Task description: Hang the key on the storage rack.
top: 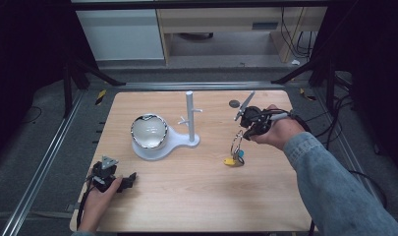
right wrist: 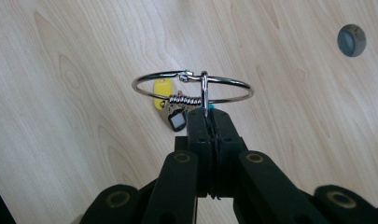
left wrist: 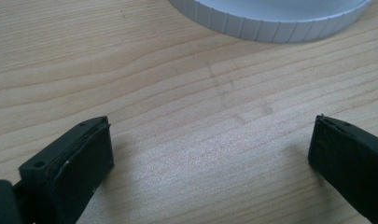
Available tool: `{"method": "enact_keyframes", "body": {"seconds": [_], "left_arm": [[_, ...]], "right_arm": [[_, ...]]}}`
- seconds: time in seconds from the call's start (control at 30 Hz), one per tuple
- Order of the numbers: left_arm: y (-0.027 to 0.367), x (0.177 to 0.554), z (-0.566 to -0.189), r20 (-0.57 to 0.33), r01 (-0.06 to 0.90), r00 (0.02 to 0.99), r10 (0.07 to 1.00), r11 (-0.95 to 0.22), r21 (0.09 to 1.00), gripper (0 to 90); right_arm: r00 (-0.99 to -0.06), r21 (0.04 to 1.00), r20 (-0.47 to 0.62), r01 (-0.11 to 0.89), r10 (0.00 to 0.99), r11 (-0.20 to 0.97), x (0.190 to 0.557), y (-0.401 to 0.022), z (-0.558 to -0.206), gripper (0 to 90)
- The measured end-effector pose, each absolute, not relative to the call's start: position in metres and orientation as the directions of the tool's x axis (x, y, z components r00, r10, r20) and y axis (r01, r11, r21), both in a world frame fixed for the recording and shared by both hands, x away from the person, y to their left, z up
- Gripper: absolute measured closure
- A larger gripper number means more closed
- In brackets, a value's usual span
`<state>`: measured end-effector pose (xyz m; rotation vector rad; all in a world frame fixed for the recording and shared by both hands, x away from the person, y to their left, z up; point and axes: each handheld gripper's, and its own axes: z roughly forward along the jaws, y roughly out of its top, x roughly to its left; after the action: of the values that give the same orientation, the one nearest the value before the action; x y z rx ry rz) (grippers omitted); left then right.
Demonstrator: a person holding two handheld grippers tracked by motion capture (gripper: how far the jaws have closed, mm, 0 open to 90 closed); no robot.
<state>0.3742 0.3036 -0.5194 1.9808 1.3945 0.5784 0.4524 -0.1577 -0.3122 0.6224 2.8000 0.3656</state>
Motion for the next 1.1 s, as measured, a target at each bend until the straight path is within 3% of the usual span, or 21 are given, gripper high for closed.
{"method": "enact_keyframes", "body": {"seconds": [1.1], "left_arm": [[0.304,0.374,-0.519,-0.008,0.657,0.346,0.938,-0.236,0.716,0.0]], "right_arm": [[-0.901,0.292,-0.226,0.301,0.371,0.908,0.482,-0.105,-0.257,88.8]]}}
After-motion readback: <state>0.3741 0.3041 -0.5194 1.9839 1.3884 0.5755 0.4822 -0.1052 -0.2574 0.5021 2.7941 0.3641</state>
